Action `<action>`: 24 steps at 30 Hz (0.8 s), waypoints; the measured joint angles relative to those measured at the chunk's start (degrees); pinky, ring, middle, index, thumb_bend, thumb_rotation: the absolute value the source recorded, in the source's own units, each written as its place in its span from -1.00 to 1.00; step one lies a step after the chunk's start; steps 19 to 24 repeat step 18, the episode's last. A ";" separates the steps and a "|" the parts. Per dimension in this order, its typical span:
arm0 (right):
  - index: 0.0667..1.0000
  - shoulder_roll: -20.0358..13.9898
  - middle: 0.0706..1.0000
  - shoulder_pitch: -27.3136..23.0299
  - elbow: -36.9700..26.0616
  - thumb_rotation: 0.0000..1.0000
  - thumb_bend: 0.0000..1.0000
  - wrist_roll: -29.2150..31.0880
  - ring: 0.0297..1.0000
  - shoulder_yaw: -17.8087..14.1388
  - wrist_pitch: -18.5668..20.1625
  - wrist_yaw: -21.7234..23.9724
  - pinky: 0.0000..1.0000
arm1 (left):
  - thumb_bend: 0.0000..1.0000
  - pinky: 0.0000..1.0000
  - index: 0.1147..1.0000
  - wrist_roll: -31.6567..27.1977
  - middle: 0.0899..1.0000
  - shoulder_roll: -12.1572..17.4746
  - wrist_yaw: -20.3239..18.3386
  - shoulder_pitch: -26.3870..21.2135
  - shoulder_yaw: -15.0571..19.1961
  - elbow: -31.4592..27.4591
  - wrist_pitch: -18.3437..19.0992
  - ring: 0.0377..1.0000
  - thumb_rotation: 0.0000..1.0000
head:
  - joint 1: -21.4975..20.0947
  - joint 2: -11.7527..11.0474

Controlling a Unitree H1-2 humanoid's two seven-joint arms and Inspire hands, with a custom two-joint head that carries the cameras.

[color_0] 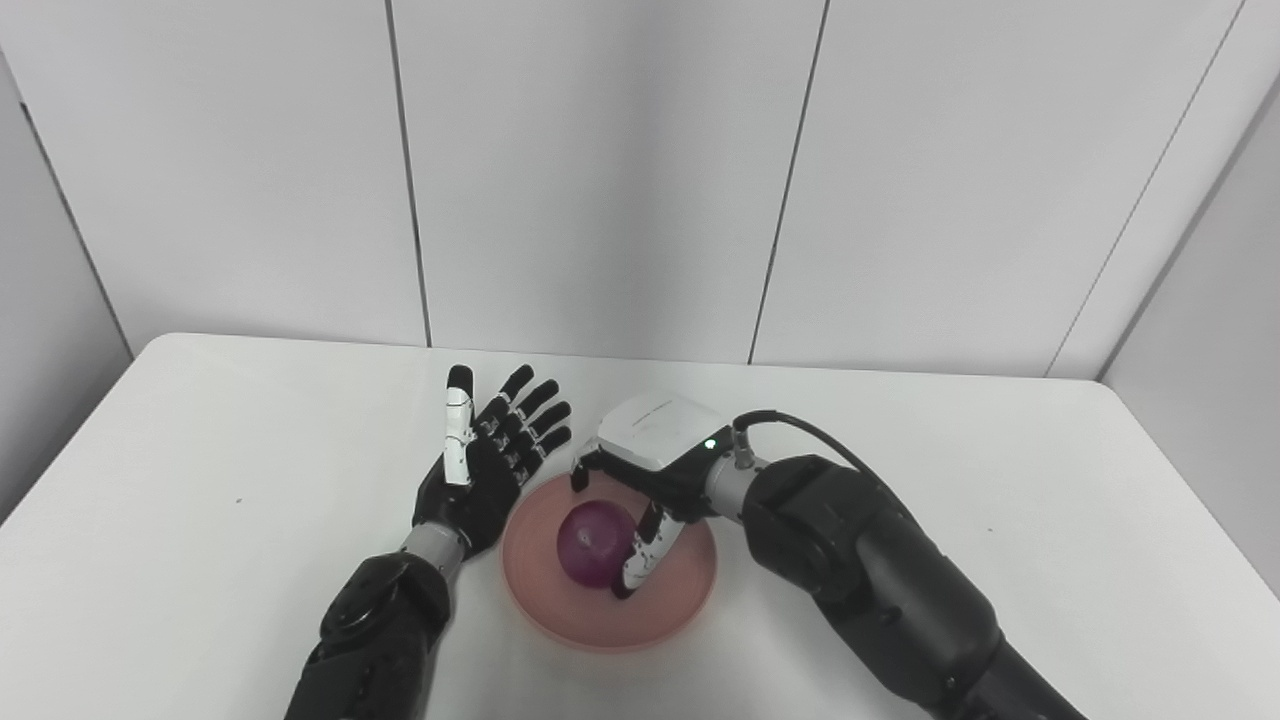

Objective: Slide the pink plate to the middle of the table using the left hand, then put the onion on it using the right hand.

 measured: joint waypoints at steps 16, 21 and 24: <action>0.64 4.69 0.75 1.45 -0.92 0.52 0.79 27.11 0.73 -21.49 1.48 -11.50 0.56 | 0.55 0.83 0.91 0.00 0.84 0.12 -0.18 -0.56 0.02 0.92 -0.10 0.80 1.00 | 0.00 -0.09; 0.71 7.73 0.81 3.02 -0.20 0.72 0.90 33.12 0.84 -25.81 4.33 -13.34 0.76 | 0.55 0.83 0.91 0.00 0.84 0.22 -0.18 -0.54 0.01 0.91 -0.10 0.81 1.00 | 0.00 -0.09; 0.71 7.73 0.81 3.02 -0.20 0.72 0.90 33.12 0.84 -25.81 4.33 -13.34 0.76 | 0.55 0.83 0.91 0.00 0.84 0.22 -0.18 -0.54 0.01 0.91 -0.10 0.81 1.00 | 0.00 -0.09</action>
